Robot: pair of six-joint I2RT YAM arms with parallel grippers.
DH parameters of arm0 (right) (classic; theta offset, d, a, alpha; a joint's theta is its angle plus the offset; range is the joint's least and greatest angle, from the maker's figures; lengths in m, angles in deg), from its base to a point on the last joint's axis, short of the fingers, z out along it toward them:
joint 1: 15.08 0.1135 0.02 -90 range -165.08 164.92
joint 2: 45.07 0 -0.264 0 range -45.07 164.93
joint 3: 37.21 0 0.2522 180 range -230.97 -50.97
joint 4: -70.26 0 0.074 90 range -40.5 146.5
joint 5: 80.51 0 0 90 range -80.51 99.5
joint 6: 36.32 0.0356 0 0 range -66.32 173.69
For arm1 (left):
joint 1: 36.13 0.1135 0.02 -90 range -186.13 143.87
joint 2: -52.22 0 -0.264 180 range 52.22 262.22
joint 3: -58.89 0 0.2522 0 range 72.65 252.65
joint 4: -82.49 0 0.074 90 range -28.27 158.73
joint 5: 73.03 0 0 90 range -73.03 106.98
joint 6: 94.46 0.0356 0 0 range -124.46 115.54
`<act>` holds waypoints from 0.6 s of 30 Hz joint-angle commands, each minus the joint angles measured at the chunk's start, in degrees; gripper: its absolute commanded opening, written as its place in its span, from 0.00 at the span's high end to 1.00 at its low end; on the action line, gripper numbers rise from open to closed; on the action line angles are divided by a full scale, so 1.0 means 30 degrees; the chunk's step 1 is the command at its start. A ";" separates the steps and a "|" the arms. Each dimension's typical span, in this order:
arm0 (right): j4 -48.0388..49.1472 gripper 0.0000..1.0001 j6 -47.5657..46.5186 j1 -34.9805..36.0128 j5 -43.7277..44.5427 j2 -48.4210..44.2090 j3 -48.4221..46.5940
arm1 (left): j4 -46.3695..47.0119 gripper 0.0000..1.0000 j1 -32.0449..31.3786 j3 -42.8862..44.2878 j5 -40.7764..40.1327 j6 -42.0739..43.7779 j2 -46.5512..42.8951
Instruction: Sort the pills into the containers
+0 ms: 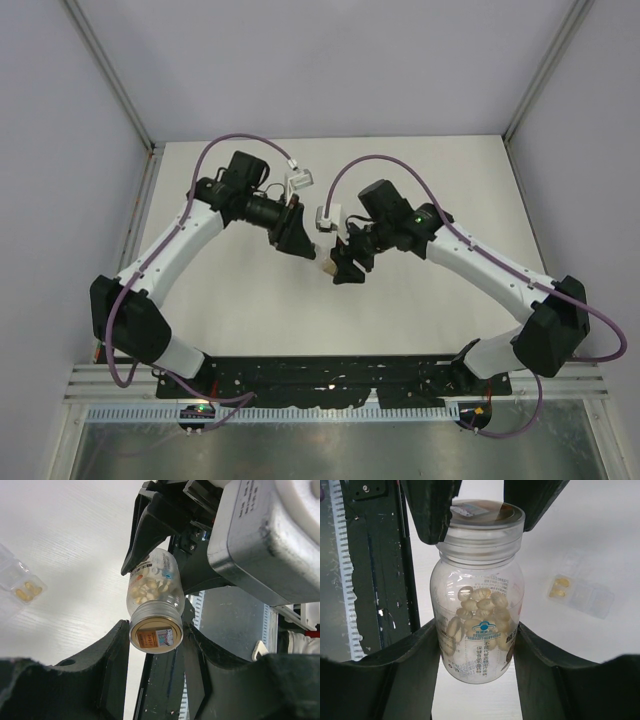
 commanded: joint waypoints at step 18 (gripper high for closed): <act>-0.2951 0.95 -0.1596 -0.0436 -0.6845 0.1595 -0.3044 | 0.2894 0.92 -0.2091 -0.4525 -0.0909 0.4654 -0.4493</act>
